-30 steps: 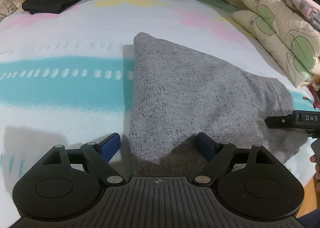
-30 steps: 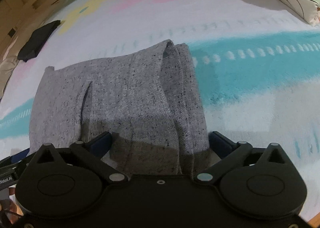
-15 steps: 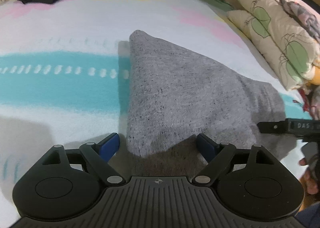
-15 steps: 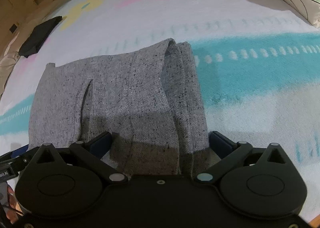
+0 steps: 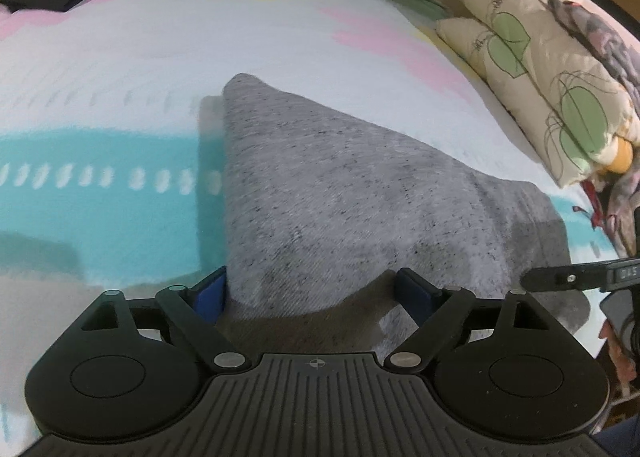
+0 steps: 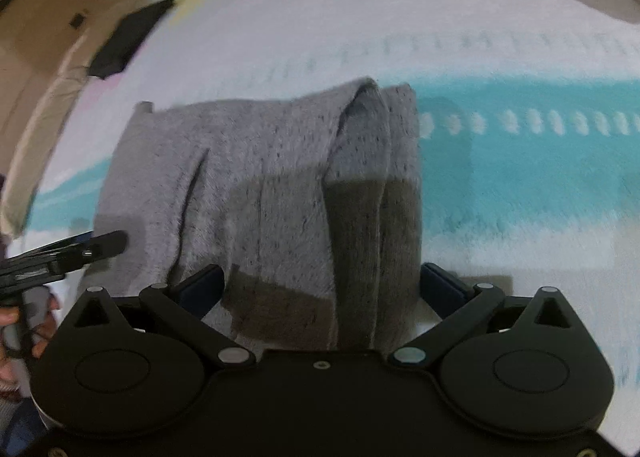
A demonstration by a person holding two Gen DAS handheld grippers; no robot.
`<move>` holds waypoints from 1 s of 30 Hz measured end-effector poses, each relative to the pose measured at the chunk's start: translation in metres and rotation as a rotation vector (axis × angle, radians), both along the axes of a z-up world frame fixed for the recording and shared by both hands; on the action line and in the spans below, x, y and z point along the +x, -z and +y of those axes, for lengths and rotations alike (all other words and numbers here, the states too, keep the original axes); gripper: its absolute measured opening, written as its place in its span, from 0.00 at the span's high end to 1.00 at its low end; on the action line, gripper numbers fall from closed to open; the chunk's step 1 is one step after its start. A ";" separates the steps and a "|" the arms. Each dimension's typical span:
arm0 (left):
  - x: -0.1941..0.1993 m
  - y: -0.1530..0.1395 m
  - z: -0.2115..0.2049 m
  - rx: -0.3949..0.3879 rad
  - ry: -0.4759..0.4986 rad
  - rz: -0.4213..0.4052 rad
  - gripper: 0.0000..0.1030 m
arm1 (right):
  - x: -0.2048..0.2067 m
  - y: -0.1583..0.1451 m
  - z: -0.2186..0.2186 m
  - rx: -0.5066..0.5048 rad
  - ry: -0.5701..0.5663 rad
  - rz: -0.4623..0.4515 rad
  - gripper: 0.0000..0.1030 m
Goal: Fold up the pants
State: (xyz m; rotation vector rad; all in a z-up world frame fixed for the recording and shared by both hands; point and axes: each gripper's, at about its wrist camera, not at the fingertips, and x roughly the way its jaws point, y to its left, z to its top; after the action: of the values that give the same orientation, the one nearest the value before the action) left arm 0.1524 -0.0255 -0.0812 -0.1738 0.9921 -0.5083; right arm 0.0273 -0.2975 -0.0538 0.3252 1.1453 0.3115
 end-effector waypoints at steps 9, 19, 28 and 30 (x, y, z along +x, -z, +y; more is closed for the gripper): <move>0.003 0.005 0.004 -0.058 0.026 -0.016 0.14 | -0.005 0.022 -0.062 0.415 0.048 -0.053 0.00; 0.015 0.007 -0.003 -0.111 0.047 -0.011 0.14 | 0.006 0.031 -0.031 0.524 -0.064 -0.081 0.00; 0.019 0.009 0.006 -0.147 -0.017 0.014 0.68 | 0.008 0.026 -0.011 0.450 0.004 -0.080 0.52; 0.016 0.007 0.006 -0.148 -0.027 0.011 0.76 | 0.004 0.033 -0.016 0.474 0.090 -0.052 0.59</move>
State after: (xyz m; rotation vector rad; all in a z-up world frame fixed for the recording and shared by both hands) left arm 0.1687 -0.0193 -0.0882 -0.3228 0.9620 -0.5566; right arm 0.0315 -0.3137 -0.0871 0.7786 0.9932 0.5090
